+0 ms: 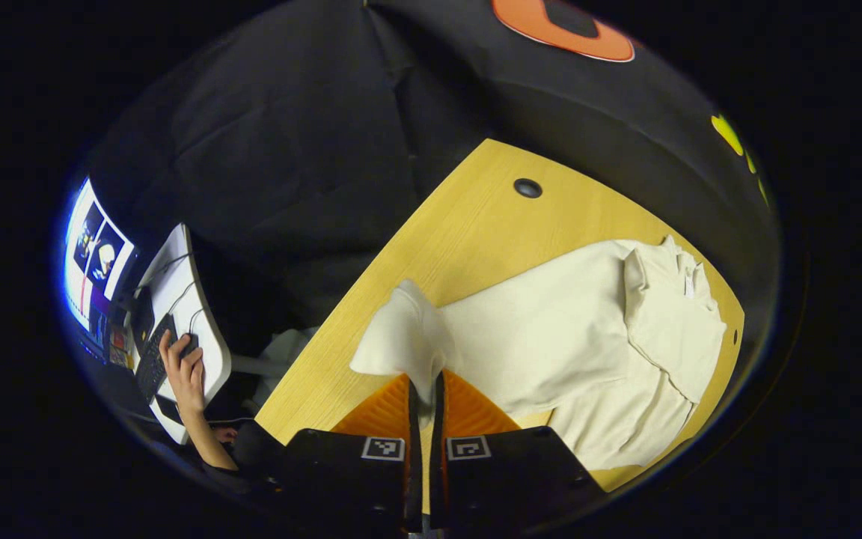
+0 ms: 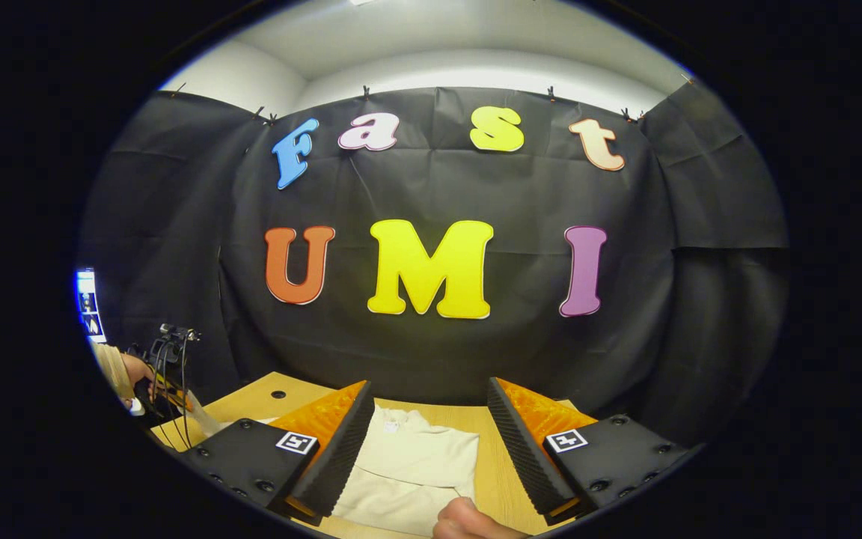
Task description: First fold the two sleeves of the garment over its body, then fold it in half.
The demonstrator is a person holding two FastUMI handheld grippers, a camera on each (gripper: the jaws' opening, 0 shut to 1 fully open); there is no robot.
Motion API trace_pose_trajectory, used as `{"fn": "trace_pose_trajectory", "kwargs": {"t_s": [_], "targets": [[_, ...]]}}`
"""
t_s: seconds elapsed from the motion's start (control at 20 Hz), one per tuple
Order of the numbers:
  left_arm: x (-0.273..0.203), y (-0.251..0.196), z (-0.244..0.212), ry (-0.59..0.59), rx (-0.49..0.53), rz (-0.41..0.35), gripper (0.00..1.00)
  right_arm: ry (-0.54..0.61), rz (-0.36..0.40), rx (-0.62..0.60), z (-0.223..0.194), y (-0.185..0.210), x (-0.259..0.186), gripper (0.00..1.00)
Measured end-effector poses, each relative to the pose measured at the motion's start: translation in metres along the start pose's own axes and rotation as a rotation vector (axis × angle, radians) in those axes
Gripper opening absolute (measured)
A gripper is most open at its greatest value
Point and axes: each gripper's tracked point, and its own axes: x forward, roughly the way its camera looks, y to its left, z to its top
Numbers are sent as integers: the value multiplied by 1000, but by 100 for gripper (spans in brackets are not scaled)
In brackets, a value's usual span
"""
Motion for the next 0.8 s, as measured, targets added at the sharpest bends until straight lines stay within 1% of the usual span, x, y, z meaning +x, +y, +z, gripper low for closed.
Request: {"fn": "trace_pose_trajectory", "kwargs": {"t_s": [0.15,0.25,0.4,0.5,0.6,0.8], "targets": [[-10,-51,26,-37,61,-37,6,2,-9,1,-2,-11,4,95],[-16,-91,39,-45,100,-85,6,20,-17,1,-8,-20,7,94],[-27,-139,63,-80,198,-108,6,44,-45,17,-14,-40,8,95],[-32,-180,68,-77,231,-149,7,49,-78,3,-18,-55,8,95],[-36,-215,74,-83,273,-167,7,62,-95,-9,-25,-64,6,94],[-33,-294,58,-56,351,-244,6,81,-123,-7,-32,-82,0,95]]}}
